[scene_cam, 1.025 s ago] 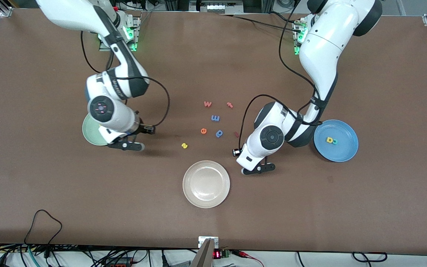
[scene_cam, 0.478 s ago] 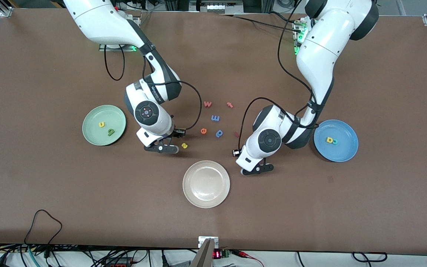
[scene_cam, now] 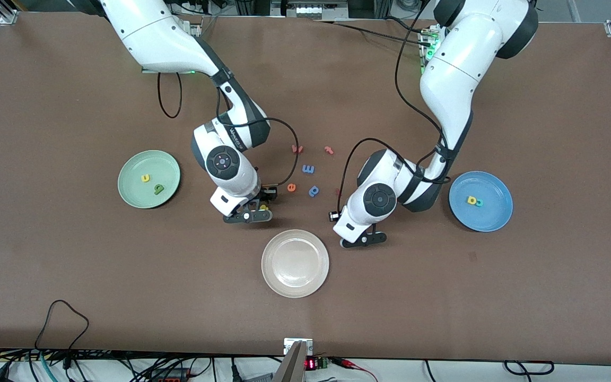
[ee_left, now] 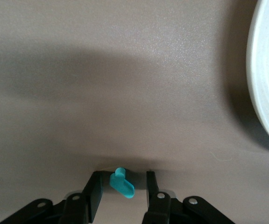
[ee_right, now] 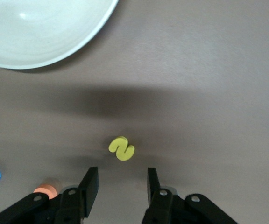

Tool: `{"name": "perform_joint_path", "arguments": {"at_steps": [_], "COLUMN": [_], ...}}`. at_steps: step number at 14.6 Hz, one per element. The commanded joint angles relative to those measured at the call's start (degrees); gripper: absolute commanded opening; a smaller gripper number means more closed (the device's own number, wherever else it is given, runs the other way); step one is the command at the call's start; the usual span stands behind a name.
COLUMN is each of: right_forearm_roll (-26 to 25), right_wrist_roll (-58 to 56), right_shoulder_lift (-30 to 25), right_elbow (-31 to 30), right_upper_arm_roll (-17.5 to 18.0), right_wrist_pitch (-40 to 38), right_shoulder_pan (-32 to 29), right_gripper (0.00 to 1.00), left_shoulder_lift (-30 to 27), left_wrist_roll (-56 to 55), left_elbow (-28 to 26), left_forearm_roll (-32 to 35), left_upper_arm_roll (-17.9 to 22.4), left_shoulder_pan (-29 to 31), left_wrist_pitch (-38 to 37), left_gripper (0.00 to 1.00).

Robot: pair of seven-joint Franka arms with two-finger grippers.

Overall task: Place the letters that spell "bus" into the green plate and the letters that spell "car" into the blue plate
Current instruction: 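Carry the cyan letter to the blue plate while the right gripper reaches yellow 2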

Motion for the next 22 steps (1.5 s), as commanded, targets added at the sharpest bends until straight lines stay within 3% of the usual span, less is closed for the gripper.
{"name": "perform_joint_path", "arguments": {"at_steps": [1,4,6,10,14,18,20,22], "right_forearm_roll": [-2.18,-7.19,-8.0,-8.0,-8.0,-8.0,-8.08,-8.08], "right_wrist_roll": [-3.4,-3.67,-4.37,-4.37,-4.2,-4.2,-4.2,-4.2], "right_shoulder_lift": [1.83,3.24,3.68,4.03,4.47,5.26,5.26,5.26], "right_elbow": [1.81,1.81,1.81,1.81,1.81,1.81,1.81,1.81], "right_upper_arm_roll": [-0.4,-0.4,-0.4,-0.4,-0.4,-0.4,-0.4,-0.4], "right_wrist_pitch": [0.92,3.38,4.7,5.58,6.02,7.25,7.25,7.25], "right_shoulder_pan": [0.79,1.06,1.06,1.14,1.76,1.93,1.93,1.93], "right_gripper": [0.52,0.52,0.52,0.52,0.52,0.52,0.51,0.5], "left_shoulder_lift": [0.99,0.99,0.9,-1.63,-7.69,-15.34,-19.99,-25.44], "left_wrist_roll": [0.21,0.39,2.74,6.53,13.11,29.44,32.9,34.66], "left_elbow": [1.57,1.48,1.57,1.66,0.78,-7.98,-15.7,-26.24], "left_forearm_roll": [0.33,0.59,0.68,1.12,1.38,1.65,1.73,5.05], "left_upper_arm_roll": [0.37,0.37,0.46,0.55,1.25,1.08,1.16,1.16], "left_shoulder_pan": [-0.58,-0.5,-0.32,3.53,9.5,20.39,24.19,25.95], "left_wrist_pitch": [-0.31,-0.31,-0.31,-1.27,-14.43,-17.36,-15.62,-8.44], "left_gripper": [0.35,0.23,0.16,0.15,0.13,0.13,0.13,0.13]}}
